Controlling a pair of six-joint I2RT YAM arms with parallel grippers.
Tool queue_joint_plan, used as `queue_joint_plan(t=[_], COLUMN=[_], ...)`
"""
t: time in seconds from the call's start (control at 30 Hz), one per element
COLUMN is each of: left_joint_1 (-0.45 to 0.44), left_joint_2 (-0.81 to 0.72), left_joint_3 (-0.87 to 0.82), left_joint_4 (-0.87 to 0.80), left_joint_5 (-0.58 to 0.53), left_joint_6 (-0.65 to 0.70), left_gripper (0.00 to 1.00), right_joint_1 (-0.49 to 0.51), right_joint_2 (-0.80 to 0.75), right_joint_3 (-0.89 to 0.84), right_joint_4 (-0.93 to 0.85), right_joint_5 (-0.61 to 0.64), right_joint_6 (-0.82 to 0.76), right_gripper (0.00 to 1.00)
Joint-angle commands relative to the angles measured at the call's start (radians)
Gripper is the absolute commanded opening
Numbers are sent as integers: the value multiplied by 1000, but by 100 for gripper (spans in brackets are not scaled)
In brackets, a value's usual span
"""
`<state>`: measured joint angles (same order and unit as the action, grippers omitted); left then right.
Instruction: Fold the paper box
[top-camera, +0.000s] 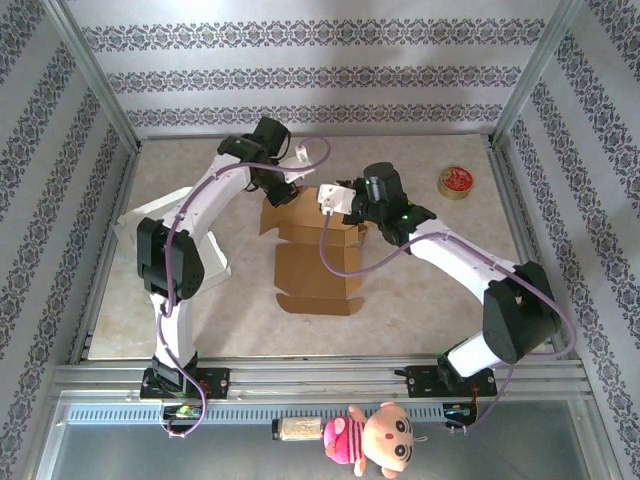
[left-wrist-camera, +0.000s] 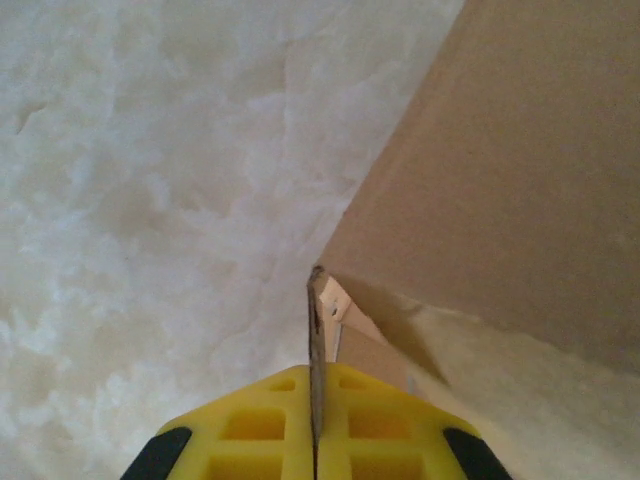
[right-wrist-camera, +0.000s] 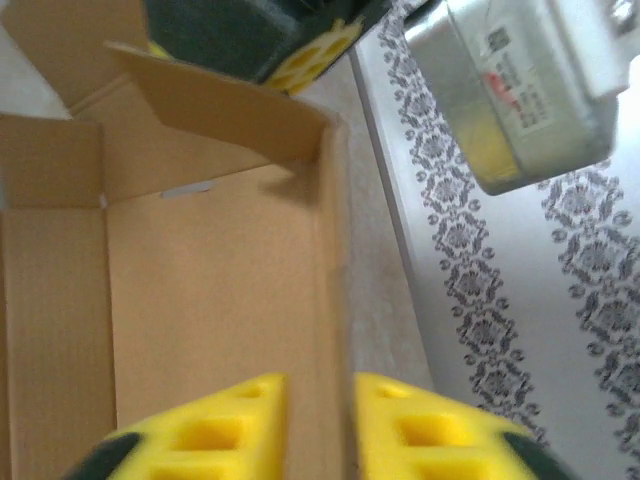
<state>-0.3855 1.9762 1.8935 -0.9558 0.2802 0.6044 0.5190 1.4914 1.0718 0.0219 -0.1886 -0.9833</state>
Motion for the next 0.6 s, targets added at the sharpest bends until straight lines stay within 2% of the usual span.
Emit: queue_joint_plan(t=[0.0, 0.1, 0.17, 0.2, 0.27, 0.33, 0.37, 0.43, 0.57], left_joint_1=[-1, -2, -1, -1, -3, -4, -5, -5, -4], left_joint_2=[-72, -93, -107, -115, -137, -165, -177, -192, -194], left_joint_3=[-83, -139, -180, -200, -257, -317, -347, -385, -389], left_joint_4=[192, 262, 318, 341, 410, 495, 528, 573, 569], left_joint_5=[-74, -89, -99, -101, -101, -92, -84, -72, -49], left_joint_6=[118, 159, 181, 190, 210, 238, 253, 278, 297], left_gripper=[0, 0, 0, 0, 0, 0, 0, 0, 0], right_joint_1=[-9, -53, -124, -178, -292, -384, -416, -442, -444], right_joint_2=[-98, -159, -160, -146, -77, 40, 97, 205, 323], right_joint_3=[-27, -14, 47, 91, 193, 327, 405, 524, 635], right_joint_4=[-24, -23, -32, -49, -69, -107, -158, -258, -374], right_joint_5=[-144, -260, -333, -399, -609, -770, -817, -873, -885], right_joint_6=[62, 262, 531, 666, 946, 1205, 1280, 1332, 1251], right_gripper=[41, 57, 72, 75, 78, 76, 75, 75, 77])
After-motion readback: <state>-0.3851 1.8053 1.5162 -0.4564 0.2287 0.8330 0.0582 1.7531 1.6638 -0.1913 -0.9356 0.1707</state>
